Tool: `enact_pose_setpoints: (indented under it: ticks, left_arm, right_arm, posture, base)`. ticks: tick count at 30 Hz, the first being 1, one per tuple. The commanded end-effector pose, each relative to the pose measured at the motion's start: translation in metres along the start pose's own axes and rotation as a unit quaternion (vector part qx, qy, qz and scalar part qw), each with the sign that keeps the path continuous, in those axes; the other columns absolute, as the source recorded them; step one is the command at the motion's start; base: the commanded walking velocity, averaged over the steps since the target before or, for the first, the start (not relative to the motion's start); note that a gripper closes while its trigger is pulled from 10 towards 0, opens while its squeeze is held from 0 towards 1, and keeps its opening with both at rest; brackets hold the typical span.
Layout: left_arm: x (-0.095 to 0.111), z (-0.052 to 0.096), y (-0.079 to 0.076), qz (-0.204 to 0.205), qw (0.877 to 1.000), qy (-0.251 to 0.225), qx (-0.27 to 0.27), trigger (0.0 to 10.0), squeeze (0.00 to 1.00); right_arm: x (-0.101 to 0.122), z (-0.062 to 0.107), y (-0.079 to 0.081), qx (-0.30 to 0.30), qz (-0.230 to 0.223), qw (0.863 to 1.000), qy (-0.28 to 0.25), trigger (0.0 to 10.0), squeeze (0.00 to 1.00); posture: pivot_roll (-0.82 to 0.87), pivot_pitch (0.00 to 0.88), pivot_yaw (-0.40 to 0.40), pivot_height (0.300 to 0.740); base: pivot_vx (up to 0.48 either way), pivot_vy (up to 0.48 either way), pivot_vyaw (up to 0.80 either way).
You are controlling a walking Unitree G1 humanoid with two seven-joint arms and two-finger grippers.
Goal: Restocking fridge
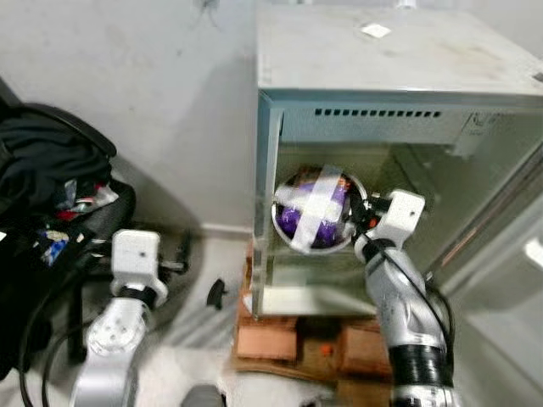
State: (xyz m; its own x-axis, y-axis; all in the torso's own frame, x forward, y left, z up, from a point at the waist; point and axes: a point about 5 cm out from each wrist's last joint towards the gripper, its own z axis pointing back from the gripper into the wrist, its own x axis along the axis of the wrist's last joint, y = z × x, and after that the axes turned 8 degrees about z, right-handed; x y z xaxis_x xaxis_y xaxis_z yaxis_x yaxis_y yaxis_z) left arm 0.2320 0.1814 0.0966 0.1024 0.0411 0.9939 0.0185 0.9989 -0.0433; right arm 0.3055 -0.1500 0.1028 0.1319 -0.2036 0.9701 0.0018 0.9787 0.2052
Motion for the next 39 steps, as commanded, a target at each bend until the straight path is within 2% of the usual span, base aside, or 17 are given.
enact_pose_setpoints:
  ticks: [1,7,13,15,16,18,21,22,23,25,27,29,31,32,36,38,39]
  left_arm:
    - [-0.001,-0.001,-0.006,0.006,1.000,0.003,-0.010,10.0,0.00]
    - [-0.001,0.003,-0.008,0.004,1.000,0.011,-0.006,10.0,0.00]
    - [0.001,0.013,-0.010,0.011,1.000,0.012,-0.010,10.0,0.00]
    - [0.000,0.016,-0.009,0.013,1.000,0.016,-0.009,10.0,0.00]
    - [0.000,0.022,-0.010,0.013,1.000,0.025,-0.009,10.0,0.00]
    - [0.001,0.026,-0.011,0.012,1.000,0.027,-0.011,10.0,0.00]
    - [0.005,0.030,-0.007,0.008,0.999,0.031,-0.003,10.0,0.00]
    - [0.008,0.039,-0.003,0.007,0.999,0.036,0.009,10.0,0.00]
    - [0.008,0.039,-0.003,0.007,0.999,0.036,0.009,10.0,0.00]
    - [0.009,0.049,0.000,0.007,0.999,0.044,0.018,10.0,0.00]
    - [0.009,0.049,0.000,0.007,0.999,0.044,0.018,10.0,0.00]
    - [0.007,0.063,-0.001,0.008,0.998,0.058,0.026,10.0,0.00]
    - [0.007,0.063,-0.001,0.008,0.998,0.058,0.026,10.0,0.00]
    - [0.006,0.070,-0.002,0.010,0.997,0.067,0.030,10.0,0.00]
    - [0.005,0.080,-0.004,0.013,0.996,0.079,0.036,10.0,0.00]
    - [0.007,0.086,-0.003,0.016,0.995,0.085,0.043,10.0,0.00]
    - [0.008,0.089,-0.002,0.018,0.995,0.086,0.052,10.0,0.00]
  right_arm:
    - [0.006,-0.001,0.007,0.018,0.002,1.000,-0.012,10.0,0.00]
    - [0.006,-0.003,-0.001,-0.007,0.009,1.000,-0.012,10.0,0.00]
    - [0.007,-0.005,-0.009,-0.033,0.010,0.999,-0.010,10.0,0.00]
    - [0.007,-0.008,-0.011,-0.044,0.012,0.999,-0.006,10.0,0.00]
    - [0.006,-0.017,-0.015,-0.068,-0.001,0.998,0.000,10.0,0.00]
    - [0.006,-0.021,-0.017,-0.077,-0.003,0.997,0.002,10.0,0.00]
    - [0.005,-0.031,-0.013,-0.078,-0.019,0.997,0.007,10.0,0.00]
    - [0.005,-0.040,-0.008,-0.075,-0.032,0.997,0.010,10.0,0.00]
    - [0.005,-0.040,-0.008,-0.075,-0.032,0.997,0.010,10.0,0.00]
    - [0.004,-0.047,-0.002,-0.066,-0.041,0.997,0.018,10.0,0.00]
    - [0.004,-0.047,-0.002,-0.066,-0.041,0.997,0.018,10.0,0.00]
    - [0.000,-0.053,0.005,-0.053,-0.059,0.996,0.036,10.0,0.00]
    - [0.000,-0.053,0.005,-0.053,-0.059,0.996,0.036,10.0,0.00]
    - [-0.004,-0.057,0.008,-0.050,-0.074,0.995,0.053,10.0,0.00]
    - [-0.006,-0.062,0.012,-0.048,-0.090,0.992,0.075,10.0,0.00]
    - [0.000,-0.069,0.017,-0.045,-0.088,0.992,0.076,10.0,0.00]
    - [0.007,-0.073,0.022,-0.048,-0.105,0.991,0.073,10.0,0.00]
  posture:
    - [0.13,0.049,-0.022,0.740]
    - [0.14,0.065,-0.024,0.740]
    - [0.15,0.098,-0.031,0.740]
    - [0.15,0.116,-0.031,0.740]
    - [0.19,0.149,-0.036,0.740]
    - [0.20,0.155,-0.036,0.740]
    - [0.24,0.194,-0.042,0.740]
    - [0.27,0.224,-0.047,0.740]
    - [0.27,0.224,-0.047,0.740]
    - [0.29,0.253,-0.054,0.740]
    - [0.29,0.253,-0.054,0.740]
    - [0.31,0.286,-0.067,0.740]
    - [0.31,0.286,-0.067,0.740]
    - [0.32,0.297,-0.071,0.740]
    - [0.33,0.320,-0.091,0.740]
    - [0.34,0.327,-0.102,0.740]
    - [0.34,0.335,-0.114,0.740]
  base:
    - [0.000,0.000,0.00]
    - [0.000,0.000,0.00]
    - [0.000,0.000,0.00]
    - [0.000,0.000,0.00]
    - [0.000,0.000,0.00]
    - [0.000,0.000,0.00]
    - [0.000,0.000,0.00]
    - [0.000,0.000,0.00]
    - [0.000,0.000,0.00]
    - [0.000,0.000,0.00]
    - [0.000,0.000,0.00]
    - [0.000,0.000,0.00]
    - [0.000,0.000,0.00]
    - [0.000,0.000,0.00]
    - [0.000,0.000,0.00]
    - [0.000,0.000,0.00]
    - [0.000,0.000,0.00]
